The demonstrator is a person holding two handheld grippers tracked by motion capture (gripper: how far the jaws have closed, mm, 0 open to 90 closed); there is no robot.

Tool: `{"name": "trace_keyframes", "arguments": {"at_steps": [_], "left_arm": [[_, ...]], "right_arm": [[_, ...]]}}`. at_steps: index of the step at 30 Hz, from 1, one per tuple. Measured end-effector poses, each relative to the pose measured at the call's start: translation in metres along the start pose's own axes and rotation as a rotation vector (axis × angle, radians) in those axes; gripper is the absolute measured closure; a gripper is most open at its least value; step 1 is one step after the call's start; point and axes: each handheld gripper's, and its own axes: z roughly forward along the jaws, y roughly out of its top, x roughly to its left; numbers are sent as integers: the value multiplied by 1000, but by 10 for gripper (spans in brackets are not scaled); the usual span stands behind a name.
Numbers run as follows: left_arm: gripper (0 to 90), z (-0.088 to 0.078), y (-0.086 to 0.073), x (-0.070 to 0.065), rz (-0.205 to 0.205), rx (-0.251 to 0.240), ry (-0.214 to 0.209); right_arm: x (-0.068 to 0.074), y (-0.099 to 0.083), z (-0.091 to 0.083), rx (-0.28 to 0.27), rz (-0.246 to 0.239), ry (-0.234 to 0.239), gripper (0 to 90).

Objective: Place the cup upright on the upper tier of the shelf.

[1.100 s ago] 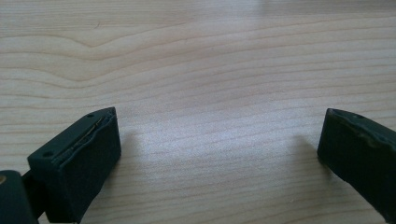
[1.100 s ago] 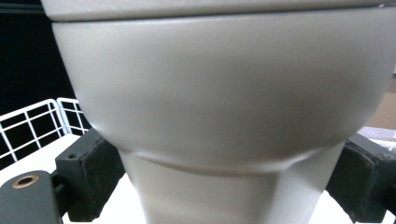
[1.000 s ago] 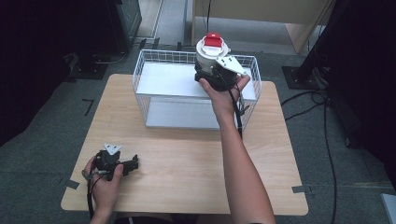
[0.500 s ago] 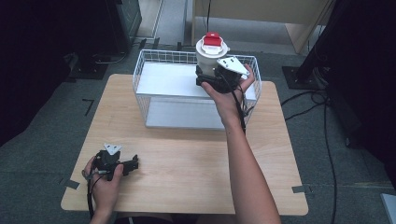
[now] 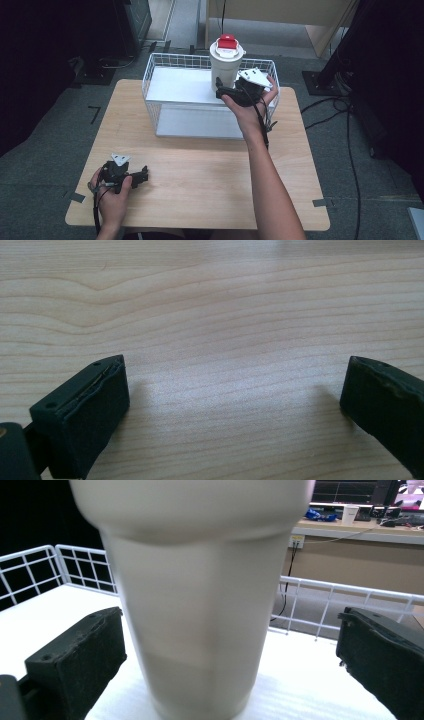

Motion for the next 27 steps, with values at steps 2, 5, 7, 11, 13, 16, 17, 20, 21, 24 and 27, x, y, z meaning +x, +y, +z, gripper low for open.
{"name": "trace_keyframes", "arguments": {"at_steps": [2,5,7,11,13,16,17,20,21,24,27], "left_arm": [[0,0,0,0,0,0,0],[0,0,0,0,0,0,0],[0,0,0,0,0,0,0],[0,0,0,0,0,0,0],[0,0,0,0,0,0,0],[0,0,0,0,0,0,0],[0,0,0,0,0,0,0],[0,0,0,0,0,1,0],[0,0,0,0,0,0,0],[0,0,0,0,0,0,0],[0,0,0,0,0,0,0]], "right_arm": [[-1,-4,-6,0,-6,4,0],[-2,-10,-15,-3,-14,9,0],[-3,-12,-18,-5,-17,11,0],[-9,-23,-37,-7,-22,15,0],[-11,-26,-42,-9,-22,15,0],[-15,-32,-54,-15,-19,14,0],[-17,-34,-58,-16,-23,17,0],[-20,-39,-70,-20,-24,14,0],[-21,-41,-74,-23,-24,12,0],[-26,-49,-87,-20,-43,0,0],[-29,-54,-93,-20,-44,-6,0]]}}
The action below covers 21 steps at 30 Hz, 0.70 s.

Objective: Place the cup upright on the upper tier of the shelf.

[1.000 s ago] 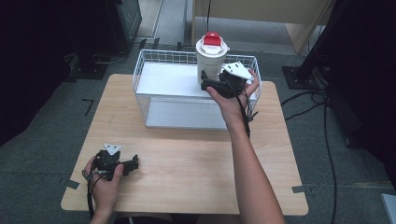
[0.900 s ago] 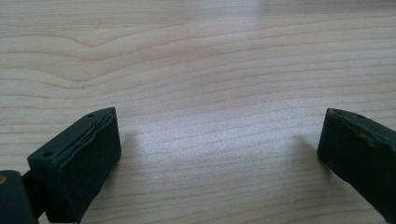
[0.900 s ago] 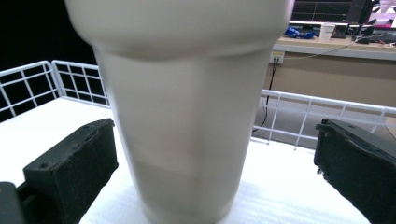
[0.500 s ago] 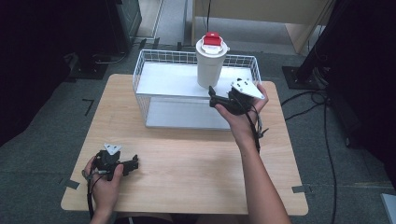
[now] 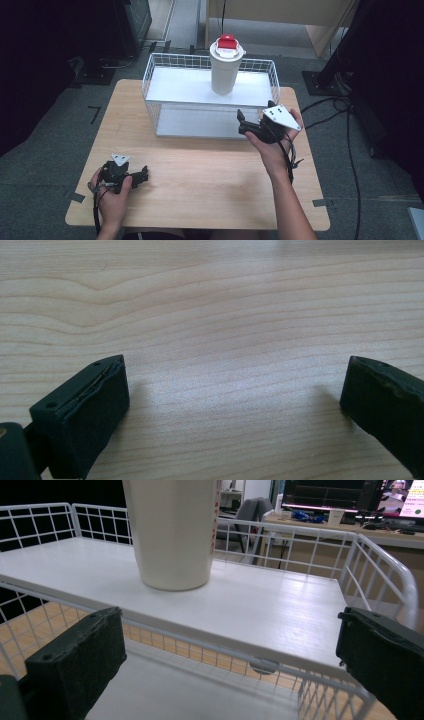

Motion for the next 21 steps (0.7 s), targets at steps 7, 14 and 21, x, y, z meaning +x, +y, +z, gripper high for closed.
{"name": "trace_keyframes", "arguments": {"at_steps": [7,14,21], "left_arm": [[0,0,0,0,0,2,-1],[0,0,0,0,2,3,-1],[0,0,0,0,2,2,0]], "right_arm": [[-10,-17,-19,12,9,-24,0],[-24,-32,-37,17,33,-48,0],[-40,-51,-55,34,53,-88,0]]}}
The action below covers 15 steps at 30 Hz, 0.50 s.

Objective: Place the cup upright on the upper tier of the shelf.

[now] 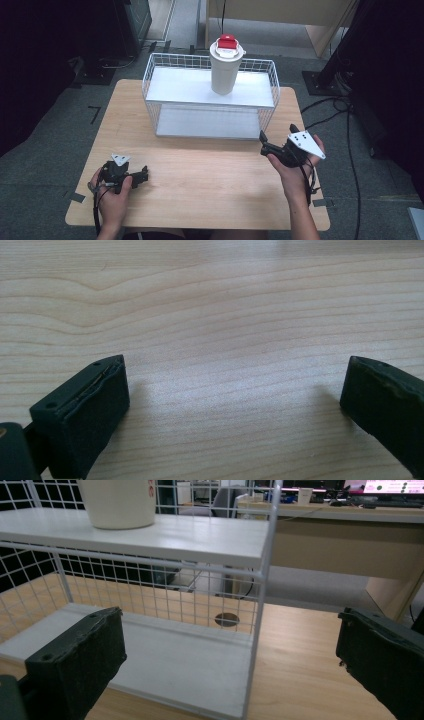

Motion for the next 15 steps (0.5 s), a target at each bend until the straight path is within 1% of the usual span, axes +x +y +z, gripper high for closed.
{"name": "trace_keyframes", "arguments": {"at_steps": [1,3,4,5,6,8,9,12,14,15], "left_arm": [[0,0,0,0,0,0,0],[0,0,0,0,0,0,0],[0,0,0,0,1,0,0],[0,0,0,0,1,0,0],[0,0,0,0,0,0,0],[0,0,0,0,0,0,0],[0,0,0,0,0,1,0],[0,0,0,0,0,1,0],[0,0,0,0,-1,0,0],[0,0,0,0,-1,0,0]], "right_arm": [[0,0,0,0,0,0,0],[-4,-4,-3,7,3,-10,0],[-8,-9,-5,12,3,-23,0],[-8,-9,-5,12,3,-23,0],[-12,-13,-8,16,12,-34,0],[-13,-16,-10,19,17,-39,0],[-17,-21,-13,24,26,-47,0],[-20,-26,-16,33,37,-55,0],[-24,-33,-20,45,37,-65,0],[-24,-33,-20,45,37,-65,0]]}}
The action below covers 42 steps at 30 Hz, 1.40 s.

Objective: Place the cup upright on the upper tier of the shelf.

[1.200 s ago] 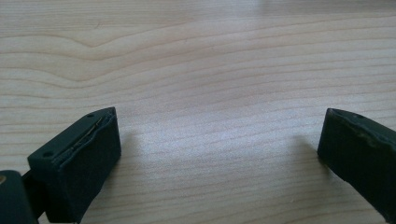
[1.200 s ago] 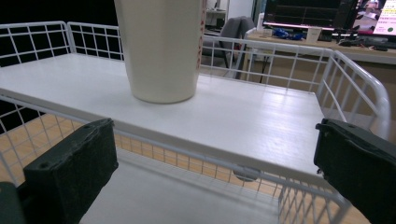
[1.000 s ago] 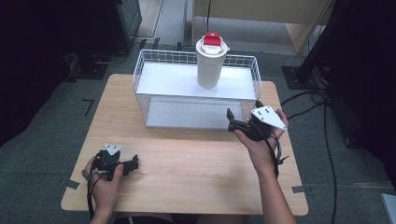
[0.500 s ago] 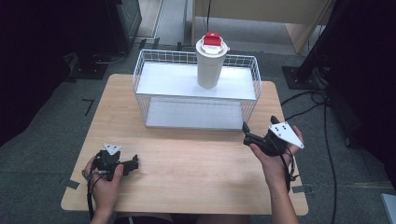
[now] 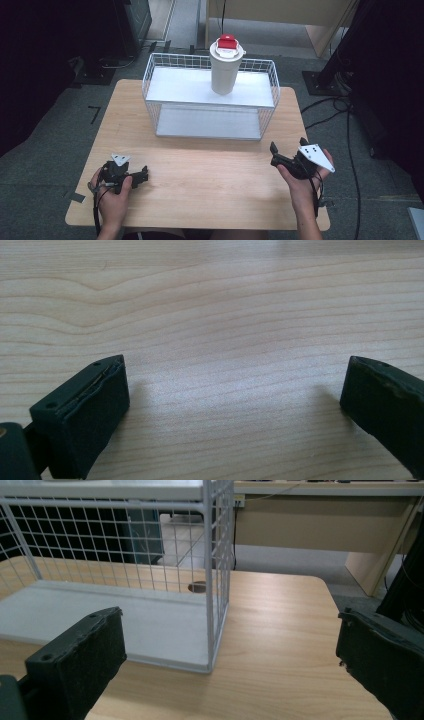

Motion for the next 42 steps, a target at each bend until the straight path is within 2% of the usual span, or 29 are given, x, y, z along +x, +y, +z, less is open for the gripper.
{"name": "trace_keyframes", "arguments": {"at_steps": [14,19,21,24,27,30,31,33,36,37,39,41,42], "left_arm": [[0,0,0,0,2,1,0],[0,0,0,0,0,0,0],[0,0,0,0,1,1,0],[0,0,0,0,0,1,0],[0,0,0,0,1,1,0],[0,0,0,0,-1,-1,0],[0,0,0,0,0,1,0],[0,0,0,0,0,0,0],[0,0,0,0,0,0,0],[0,0,0,0,0,1,0],[0,0,0,0,0,1,0],[0,0,0,0,1,0,0],[0,0,0,0,0,1,0]], "right_arm": [[-25,-38,-18,74,25,-46,0],[-33,-50,-22,97,39,-36,0],[-38,-58,-27,123,25,-28,0],[-42,-63,-29,141,31,-27,0],[-51,-73,-34,187,40,-52,0],[-56,-79,-37,202,45,-60,0],[-61,-83,-39,228,50,-74,0],[-63,-85,-41,241,51,-79,0],[-69,-92,-43,292,64,-96,0],[-71,-96,-44,327,70,-106,0],[-72,-98,-44,340,68,-105,0],[-73,-101,-43,383,66,-116,0],[-73,-101,-43,381,65,-115,0]]}}
